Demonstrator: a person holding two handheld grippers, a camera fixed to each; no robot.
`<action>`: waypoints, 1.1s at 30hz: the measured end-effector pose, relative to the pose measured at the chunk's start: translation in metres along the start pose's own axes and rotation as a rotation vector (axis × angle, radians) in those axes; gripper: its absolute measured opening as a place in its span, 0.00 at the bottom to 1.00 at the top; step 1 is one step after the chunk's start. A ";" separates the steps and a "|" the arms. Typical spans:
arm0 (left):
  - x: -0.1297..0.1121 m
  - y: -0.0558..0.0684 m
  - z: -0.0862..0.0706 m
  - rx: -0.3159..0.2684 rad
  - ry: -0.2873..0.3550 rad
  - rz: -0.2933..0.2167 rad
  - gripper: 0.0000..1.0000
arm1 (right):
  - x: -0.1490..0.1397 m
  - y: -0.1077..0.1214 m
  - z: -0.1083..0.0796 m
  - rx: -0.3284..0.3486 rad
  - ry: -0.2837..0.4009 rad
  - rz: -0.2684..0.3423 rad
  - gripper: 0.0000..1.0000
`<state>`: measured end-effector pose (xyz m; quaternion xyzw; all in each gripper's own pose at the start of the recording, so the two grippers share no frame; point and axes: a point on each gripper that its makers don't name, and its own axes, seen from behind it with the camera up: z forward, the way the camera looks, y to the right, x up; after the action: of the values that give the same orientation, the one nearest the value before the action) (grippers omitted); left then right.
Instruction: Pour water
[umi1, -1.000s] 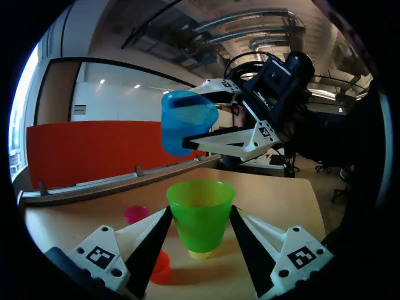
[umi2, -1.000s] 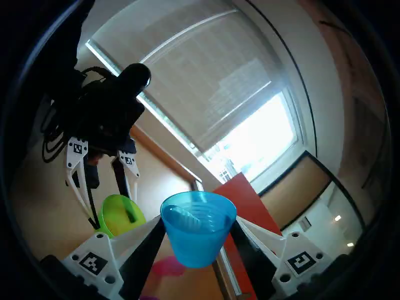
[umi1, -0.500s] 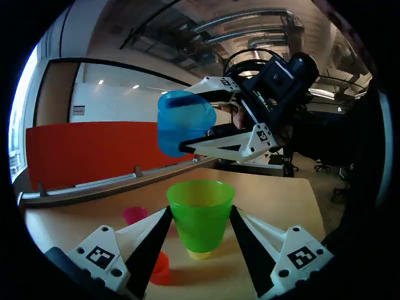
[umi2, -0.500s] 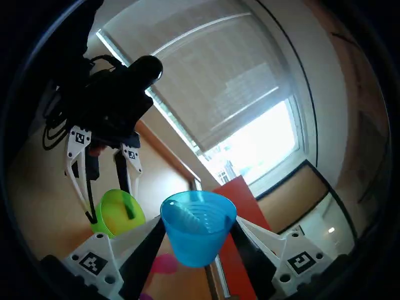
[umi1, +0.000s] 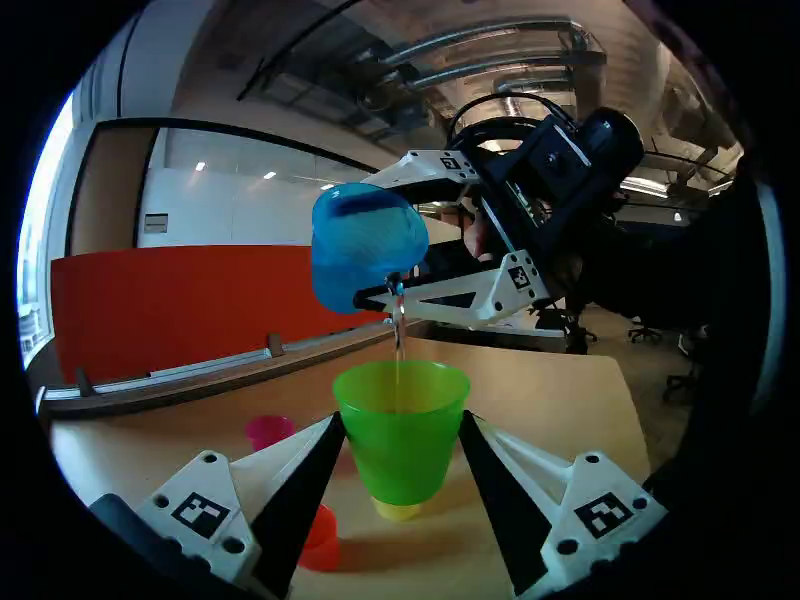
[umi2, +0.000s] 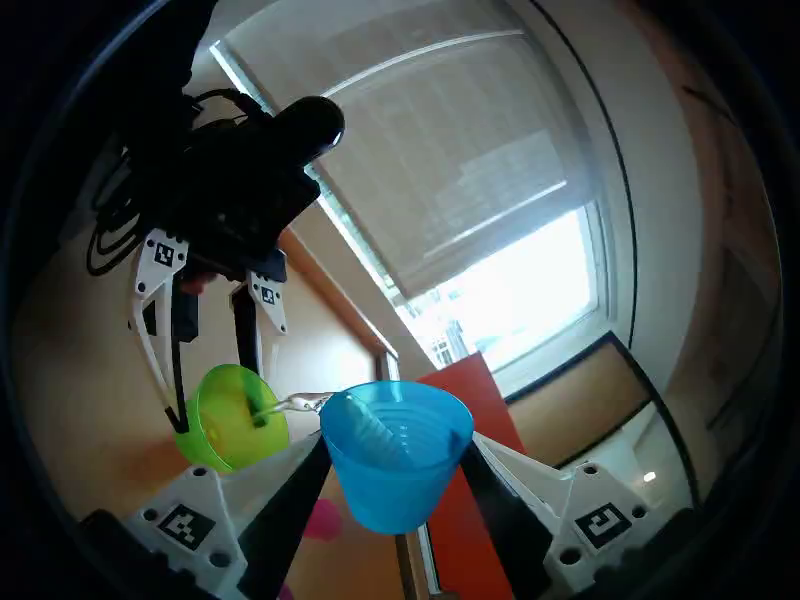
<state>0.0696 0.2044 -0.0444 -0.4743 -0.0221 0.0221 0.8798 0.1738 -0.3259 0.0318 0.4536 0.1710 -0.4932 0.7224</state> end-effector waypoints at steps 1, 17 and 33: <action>0.000 0.000 0.000 0.000 0.000 0.001 0.83 | 0.000 0.000 0.000 -0.001 0.000 -0.003 0.89; 0.001 -0.002 -0.001 0.002 -0.003 0.007 0.83 | 0.001 0.001 0.000 0.000 -0.004 -0.035 0.89; 0.003 -0.001 -0.001 0.000 0.000 0.012 0.83 | 0.004 0.003 -0.001 0.000 -0.006 -0.065 0.89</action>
<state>0.0727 0.2033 -0.0444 -0.4745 -0.0192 0.0272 0.8796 0.1785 -0.3267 0.0302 0.4464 0.1834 -0.5180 0.7063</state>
